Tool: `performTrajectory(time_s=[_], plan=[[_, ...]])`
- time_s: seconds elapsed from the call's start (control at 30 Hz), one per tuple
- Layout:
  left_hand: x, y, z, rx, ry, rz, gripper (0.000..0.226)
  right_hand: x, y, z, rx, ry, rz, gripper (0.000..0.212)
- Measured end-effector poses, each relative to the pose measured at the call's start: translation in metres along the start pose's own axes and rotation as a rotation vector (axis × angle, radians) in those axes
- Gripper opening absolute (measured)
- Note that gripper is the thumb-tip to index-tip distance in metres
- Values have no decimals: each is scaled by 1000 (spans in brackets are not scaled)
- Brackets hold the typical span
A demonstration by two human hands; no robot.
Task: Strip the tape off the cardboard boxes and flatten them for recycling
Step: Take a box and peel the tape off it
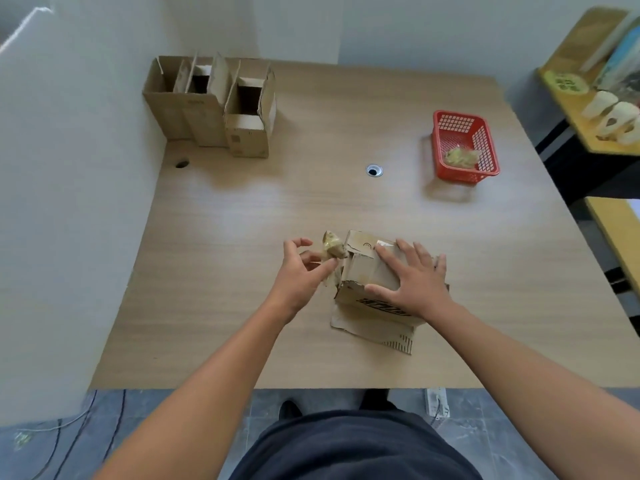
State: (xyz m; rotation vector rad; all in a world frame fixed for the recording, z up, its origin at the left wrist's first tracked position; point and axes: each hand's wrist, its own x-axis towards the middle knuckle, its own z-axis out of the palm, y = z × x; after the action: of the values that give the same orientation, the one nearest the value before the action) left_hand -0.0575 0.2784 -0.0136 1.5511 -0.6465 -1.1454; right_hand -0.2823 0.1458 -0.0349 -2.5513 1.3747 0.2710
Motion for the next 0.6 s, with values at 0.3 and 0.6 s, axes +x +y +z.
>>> performTrajectory(time_s=[0.3, 0.6], plan=[[97, 69, 117, 283, -91, 99, 29, 30, 130, -26, 33, 107, 284, 106], [250, 120, 279, 471, -26, 246, 53, 95, 252, -57, 55, 184, 402, 96]])
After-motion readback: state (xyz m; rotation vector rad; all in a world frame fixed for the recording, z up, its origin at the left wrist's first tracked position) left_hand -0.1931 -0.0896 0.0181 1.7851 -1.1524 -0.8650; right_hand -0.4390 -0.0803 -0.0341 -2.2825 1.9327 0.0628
